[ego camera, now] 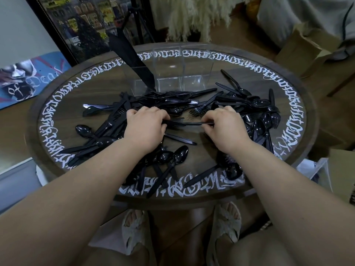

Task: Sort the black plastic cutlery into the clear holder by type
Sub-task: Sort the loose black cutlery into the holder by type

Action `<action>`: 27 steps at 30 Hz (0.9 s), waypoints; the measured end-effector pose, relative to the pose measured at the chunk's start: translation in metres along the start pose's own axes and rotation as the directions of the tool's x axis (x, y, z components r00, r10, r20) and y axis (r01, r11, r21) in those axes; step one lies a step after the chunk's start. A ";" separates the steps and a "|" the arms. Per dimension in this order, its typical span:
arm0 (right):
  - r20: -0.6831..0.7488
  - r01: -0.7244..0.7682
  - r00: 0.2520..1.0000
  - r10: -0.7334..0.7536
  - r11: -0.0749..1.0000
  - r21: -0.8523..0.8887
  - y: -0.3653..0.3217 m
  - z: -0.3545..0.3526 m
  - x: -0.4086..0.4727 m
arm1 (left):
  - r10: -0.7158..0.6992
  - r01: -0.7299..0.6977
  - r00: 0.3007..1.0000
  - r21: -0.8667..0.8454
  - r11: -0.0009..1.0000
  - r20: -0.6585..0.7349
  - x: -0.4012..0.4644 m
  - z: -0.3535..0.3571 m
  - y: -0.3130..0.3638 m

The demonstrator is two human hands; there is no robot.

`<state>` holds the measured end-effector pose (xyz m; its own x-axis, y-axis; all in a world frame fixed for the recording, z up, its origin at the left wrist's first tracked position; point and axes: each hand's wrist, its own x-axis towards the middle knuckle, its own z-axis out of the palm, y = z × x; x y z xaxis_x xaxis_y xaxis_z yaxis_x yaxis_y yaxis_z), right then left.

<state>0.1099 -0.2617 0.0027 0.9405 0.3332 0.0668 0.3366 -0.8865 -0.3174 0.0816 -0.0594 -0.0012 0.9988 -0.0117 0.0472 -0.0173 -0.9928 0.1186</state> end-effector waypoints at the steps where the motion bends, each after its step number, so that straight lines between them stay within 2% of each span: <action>1: -0.010 -0.008 1.000 0.008 1.000 0.012 0.003 -0.002 -0.001 | -0.003 0.003 1.000 -0.002 1.000 0.001 0.000 0.000 0.000; 8: -0.060 -0.132 0.988 0.140 0.984 0.121 0.017 -0.012 -0.009 | 0.005 -0.008 1.000 -0.139 0.990 -0.019 0.009 0.003 0.006; 12: -0.049 -0.143 0.987 0.155 0.971 0.190 0.016 -0.010 -0.010 | -0.030 0.033 0.996 -0.042 0.999 0.081 0.013 0.007 0.011; 17: -0.033 -0.154 0.985 0.167 0.958 0.240 0.014 -0.009 -0.008 | -0.039 0.032 0.994 0.074 0.997 0.099 0.015 0.011 0.013; 23: -0.034 -0.178 0.981 0.192 0.954 0.242 0.016 -0.010 -0.009 | -0.003 -0.001 0.996 0.042 0.999 0.087 0.017 0.011 0.017; 27: -0.050 -0.183 0.978 0.203 0.944 0.273 0.015 -0.012 -0.009 | 0.056 -0.056 0.998 -0.033 0.998 0.012 0.013 0.002 0.019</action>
<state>0.1068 -0.2820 0.0089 0.9904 0.1295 0.0476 0.1334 -0.8104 -0.5706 0.0947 -0.0790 -0.0005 0.9968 -0.0688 0.0416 -0.0743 -0.9862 0.1480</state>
